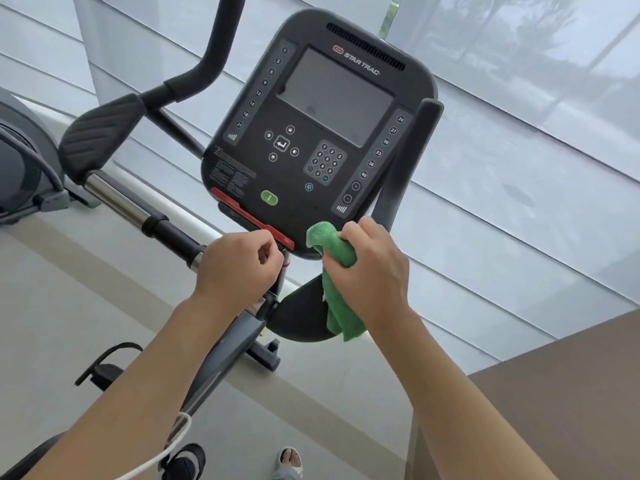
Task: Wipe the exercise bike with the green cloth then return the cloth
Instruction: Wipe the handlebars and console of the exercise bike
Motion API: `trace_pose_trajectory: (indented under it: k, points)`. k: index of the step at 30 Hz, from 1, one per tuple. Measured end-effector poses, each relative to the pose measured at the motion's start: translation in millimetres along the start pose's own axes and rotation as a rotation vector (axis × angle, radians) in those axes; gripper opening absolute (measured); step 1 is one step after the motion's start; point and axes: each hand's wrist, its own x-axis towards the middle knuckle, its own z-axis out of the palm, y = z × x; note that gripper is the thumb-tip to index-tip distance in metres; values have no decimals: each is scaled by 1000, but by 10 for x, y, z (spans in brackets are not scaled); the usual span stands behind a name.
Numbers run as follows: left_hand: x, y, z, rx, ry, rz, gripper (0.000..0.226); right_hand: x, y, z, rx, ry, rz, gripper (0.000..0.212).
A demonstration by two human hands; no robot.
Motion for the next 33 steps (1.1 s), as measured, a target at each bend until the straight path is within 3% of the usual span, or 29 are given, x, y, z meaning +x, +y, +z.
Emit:
trace_pose_trajectory:
  k: [3,10,14,17,24,27,33]
  points:
    - [-6,39,-38,-6,5,-5,23,-123,-100,-26,30,2,11,23]
    - [-10,39,-38,-22,9,-24,25,-1048,-303,-38,178,24,-193,19]
    - [-5,35,-39,-13,3,8,25,-828,-15,-2,164,139,-236,23]
    - [-2,7,6,16,-23,-1,25,-446,218,32,180,239,-118,19]
    - [-5,81,-26,63,-76,-32,23,-6,440,93,306,282,252,21]
    - [-21,124,-52,73,-108,-44,20,-181,351,90,424,267,373,27]
    - [-35,248,-153,-50,-225,-16,23,-1014,65,10,602,160,369,30]
